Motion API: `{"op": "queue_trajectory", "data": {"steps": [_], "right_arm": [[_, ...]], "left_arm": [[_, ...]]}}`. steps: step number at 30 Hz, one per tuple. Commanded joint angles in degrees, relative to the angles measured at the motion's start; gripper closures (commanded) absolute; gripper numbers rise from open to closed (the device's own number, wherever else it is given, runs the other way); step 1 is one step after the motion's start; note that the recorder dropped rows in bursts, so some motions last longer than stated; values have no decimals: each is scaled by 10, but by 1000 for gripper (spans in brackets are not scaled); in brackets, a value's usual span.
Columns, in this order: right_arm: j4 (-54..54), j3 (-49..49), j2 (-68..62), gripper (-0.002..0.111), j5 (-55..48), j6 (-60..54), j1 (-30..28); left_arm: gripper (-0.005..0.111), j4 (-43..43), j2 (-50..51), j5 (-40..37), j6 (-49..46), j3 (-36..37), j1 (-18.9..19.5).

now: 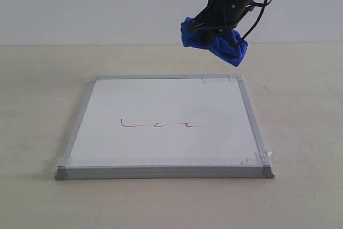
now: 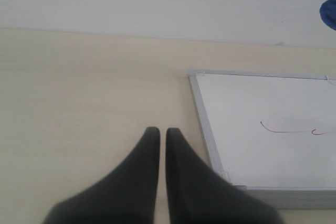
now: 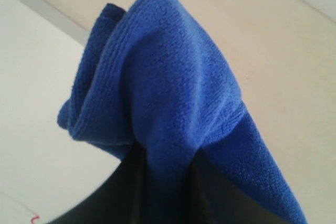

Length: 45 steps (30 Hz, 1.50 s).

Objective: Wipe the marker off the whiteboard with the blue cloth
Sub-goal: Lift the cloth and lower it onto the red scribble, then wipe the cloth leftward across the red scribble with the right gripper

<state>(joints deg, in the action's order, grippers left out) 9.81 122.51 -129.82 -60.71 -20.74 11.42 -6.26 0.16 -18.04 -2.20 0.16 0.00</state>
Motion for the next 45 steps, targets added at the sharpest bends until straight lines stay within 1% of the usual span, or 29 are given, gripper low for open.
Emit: {"op": "queue_trajectory", "data": {"steps": [1,7,9,11,15,18,22,30,37,41,43,45], "right_arm": [[0,-104,68,109,45,5,8],[8,-315,185,109,196,-4,33],[12,-372,213,109,228,-4,45],[12,-411,231,109,237,-4,60],[-12,-460,233,109,237,-9,89],[-29,-501,233,109,279,3,105],[-29,-527,233,109,323,20,106],[-26,-532,204,109,320,23,118],[-14,-532,153,109,381,27,126],[-12,-532,129,109,376,26,126],[12,-532,118,109,367,20,126],[51,-532,114,109,352,-10,129]], "left_arm": [[102,-3,-2,2,-4,-2,0],[102,-3,-2,2,-4,-2,0],[102,-3,-2,2,-4,-2,0],[102,-3,-2,2,-4,-2,0],[102,-3,-2,2,-4,-2,0],[102,-3,-2,2,-4,-2,0],[102,-3,-2,2,-4,-2,0],[102,-3,-2,2,-4,-2,0],[102,-3,-2,2,-4,-2,0],[102,-3,-2,2,-4,-2,0],[102,-3,-2,2,-4,-2,0],[102,-3,-2,2,-4,-2,0]]}}
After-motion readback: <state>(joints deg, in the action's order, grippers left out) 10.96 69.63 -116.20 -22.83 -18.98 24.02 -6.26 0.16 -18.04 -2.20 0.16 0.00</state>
